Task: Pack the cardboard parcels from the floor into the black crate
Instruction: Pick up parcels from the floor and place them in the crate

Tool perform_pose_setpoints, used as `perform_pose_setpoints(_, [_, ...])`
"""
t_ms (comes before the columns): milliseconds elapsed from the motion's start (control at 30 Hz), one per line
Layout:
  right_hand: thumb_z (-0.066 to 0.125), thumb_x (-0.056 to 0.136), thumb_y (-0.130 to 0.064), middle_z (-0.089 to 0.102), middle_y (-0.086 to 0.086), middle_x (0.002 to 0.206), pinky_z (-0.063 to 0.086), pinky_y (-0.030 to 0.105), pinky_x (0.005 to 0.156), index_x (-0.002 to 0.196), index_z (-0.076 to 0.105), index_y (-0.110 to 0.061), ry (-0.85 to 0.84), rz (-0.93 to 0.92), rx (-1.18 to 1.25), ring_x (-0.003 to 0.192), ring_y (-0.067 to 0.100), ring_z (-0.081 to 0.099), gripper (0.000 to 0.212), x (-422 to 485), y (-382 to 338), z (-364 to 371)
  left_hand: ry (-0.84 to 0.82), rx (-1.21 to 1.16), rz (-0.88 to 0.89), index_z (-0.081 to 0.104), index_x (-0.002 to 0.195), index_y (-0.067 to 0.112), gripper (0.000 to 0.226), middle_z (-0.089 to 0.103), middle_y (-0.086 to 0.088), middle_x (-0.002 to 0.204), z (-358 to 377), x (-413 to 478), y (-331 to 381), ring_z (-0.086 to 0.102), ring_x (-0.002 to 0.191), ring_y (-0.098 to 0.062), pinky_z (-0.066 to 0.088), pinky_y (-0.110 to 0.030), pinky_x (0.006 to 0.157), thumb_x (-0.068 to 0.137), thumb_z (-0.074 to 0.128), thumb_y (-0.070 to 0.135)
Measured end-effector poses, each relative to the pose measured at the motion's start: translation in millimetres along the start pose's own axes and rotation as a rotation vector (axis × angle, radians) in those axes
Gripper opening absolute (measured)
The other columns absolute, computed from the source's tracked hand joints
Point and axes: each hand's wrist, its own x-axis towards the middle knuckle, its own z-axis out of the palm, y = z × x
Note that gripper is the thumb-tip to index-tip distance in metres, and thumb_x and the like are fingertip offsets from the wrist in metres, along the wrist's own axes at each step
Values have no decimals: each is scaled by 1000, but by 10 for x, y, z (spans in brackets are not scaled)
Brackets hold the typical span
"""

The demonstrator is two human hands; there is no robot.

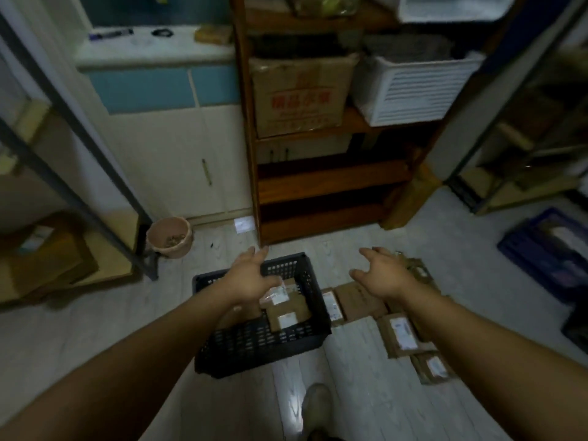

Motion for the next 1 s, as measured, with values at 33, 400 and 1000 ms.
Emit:
perform_pose_setpoints(33, [49,93,-48,25,13,155,26,32,112,150,25,-15,29,38,10,140,28,27,71,-168,99,-77,-8,-1,39,8,151,23,85,4,-9,159,-27,-69,156,7,146,-27,13,-39,119,87,57,48])
perform_pose_setpoints(400, [48,94,-49,31,10,151,32,33,108,149,27,-18,147,320,117,135,27,36,67,-1967,1408,-570,-80,83,398,9,150,30,78,-1,0,159,362,-893,1777,-1,146,-24,9,-42,118,88,55,46])
perform_pose_setpoints(1000, [50,91,-53,18,9,158,24,34,114,152,17,-18,192,387,170,143,28,23,78,-3025,4458,-859,-190,76,423,10,150,26,80,1,-5,159,2551,-1143,4082,10,146,-27,17,-41,118,88,57,44])
